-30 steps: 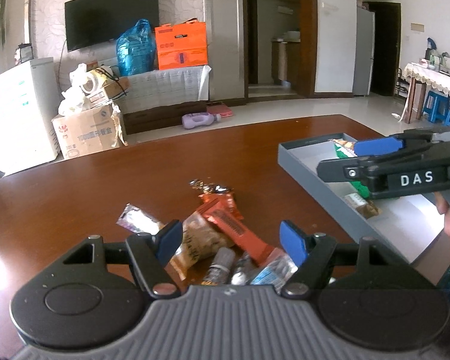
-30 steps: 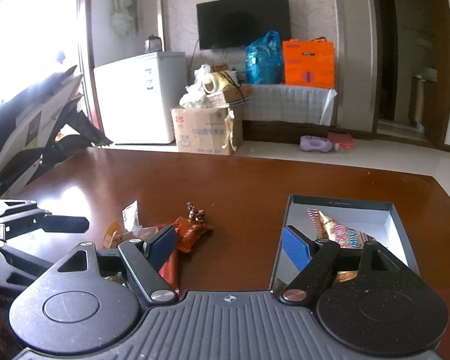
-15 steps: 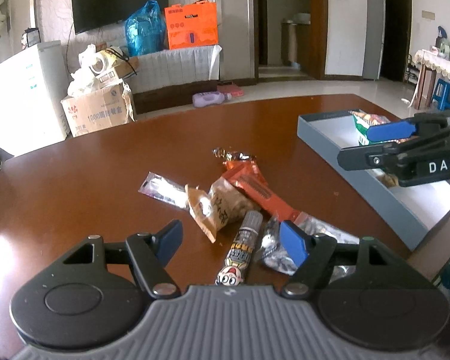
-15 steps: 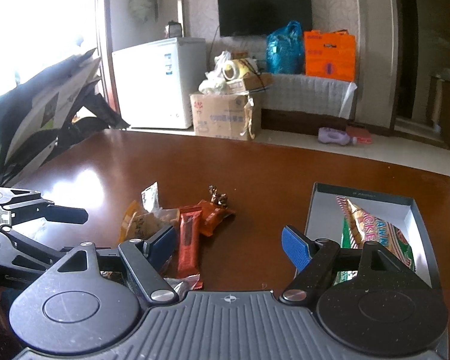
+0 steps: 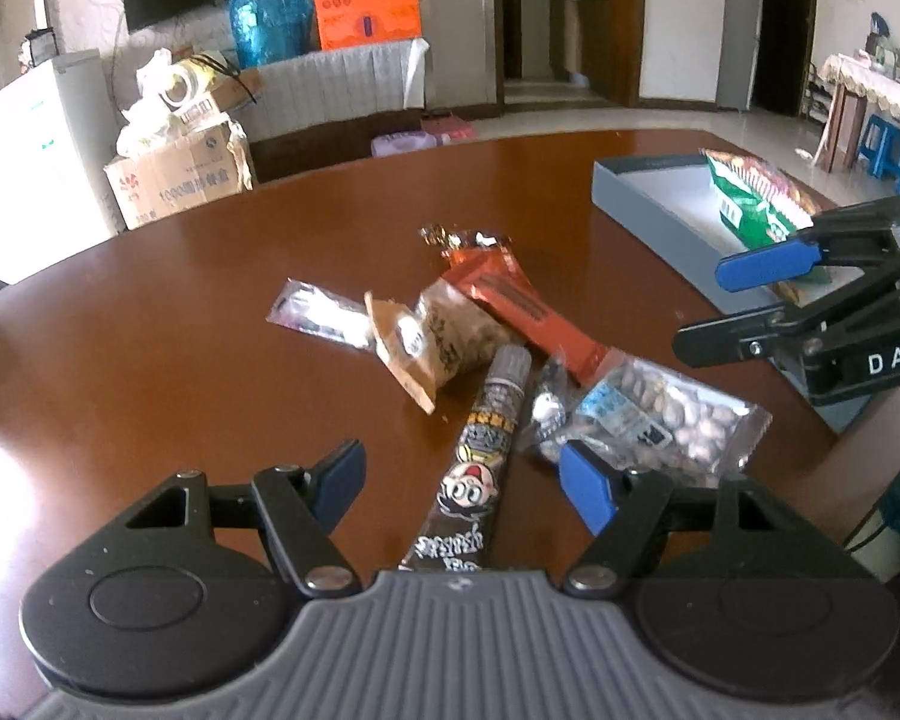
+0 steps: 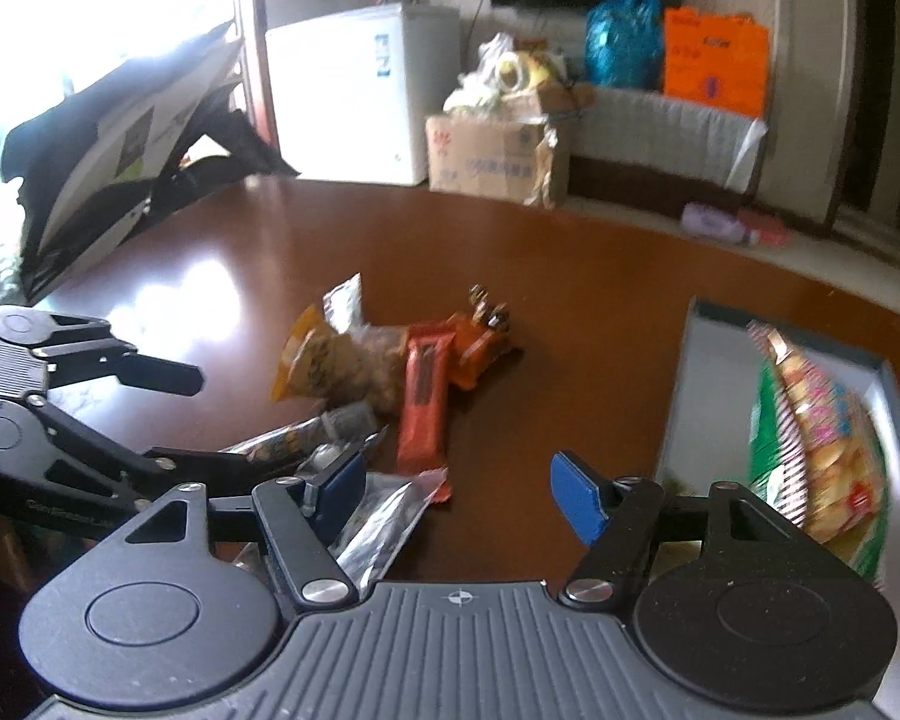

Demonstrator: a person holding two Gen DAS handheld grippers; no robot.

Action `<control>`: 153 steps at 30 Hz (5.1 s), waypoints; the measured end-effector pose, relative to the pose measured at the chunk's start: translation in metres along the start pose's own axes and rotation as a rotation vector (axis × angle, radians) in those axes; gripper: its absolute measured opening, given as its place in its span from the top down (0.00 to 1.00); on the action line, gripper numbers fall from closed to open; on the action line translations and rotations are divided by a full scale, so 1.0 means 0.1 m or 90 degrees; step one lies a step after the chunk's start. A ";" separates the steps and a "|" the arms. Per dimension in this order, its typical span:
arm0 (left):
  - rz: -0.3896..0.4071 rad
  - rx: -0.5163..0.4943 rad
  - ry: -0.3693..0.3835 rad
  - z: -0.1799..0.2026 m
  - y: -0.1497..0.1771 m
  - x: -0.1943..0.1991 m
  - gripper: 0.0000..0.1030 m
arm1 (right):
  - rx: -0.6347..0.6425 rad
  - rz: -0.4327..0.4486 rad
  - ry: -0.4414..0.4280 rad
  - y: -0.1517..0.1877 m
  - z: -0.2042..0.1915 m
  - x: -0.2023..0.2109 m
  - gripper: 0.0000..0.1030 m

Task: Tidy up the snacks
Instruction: 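Move both tools back from the box to the snack pile, then grasp the dark cartoon-printed snack tube with the left tool, then grasp the clear bag of white nuts with the right tool, then lift the snack tube with the left tool while the right tool lifts the nut bag toward the box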

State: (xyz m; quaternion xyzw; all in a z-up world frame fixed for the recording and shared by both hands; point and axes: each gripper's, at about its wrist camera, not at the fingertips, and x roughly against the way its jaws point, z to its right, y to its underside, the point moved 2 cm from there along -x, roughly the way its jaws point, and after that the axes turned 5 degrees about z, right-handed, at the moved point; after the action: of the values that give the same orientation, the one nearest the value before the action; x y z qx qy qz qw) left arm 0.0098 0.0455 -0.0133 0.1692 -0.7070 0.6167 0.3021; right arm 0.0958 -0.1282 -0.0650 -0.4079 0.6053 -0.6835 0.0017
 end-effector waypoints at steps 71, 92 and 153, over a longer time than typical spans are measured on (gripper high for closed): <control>-0.035 0.000 0.026 0.02 0.06 -0.50 0.77 | -0.062 -0.102 -0.078 0.08 -0.21 -0.31 0.29; -0.034 0.003 0.023 0.02 0.07 -0.50 0.78 | -0.050 -0.071 -0.067 0.05 -0.26 -0.33 0.47; -0.014 0.043 0.029 0.06 -0.02 -0.39 0.90 | -0.090 0.031 -0.054 -0.15 -0.07 0.10 0.59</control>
State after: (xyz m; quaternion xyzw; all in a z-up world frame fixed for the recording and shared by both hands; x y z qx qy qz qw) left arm 0.0394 0.0336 -0.0366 0.1730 -0.6769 0.6403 0.3193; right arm 0.0925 -0.1232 -0.0463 -0.4207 0.6614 -0.6208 0.0149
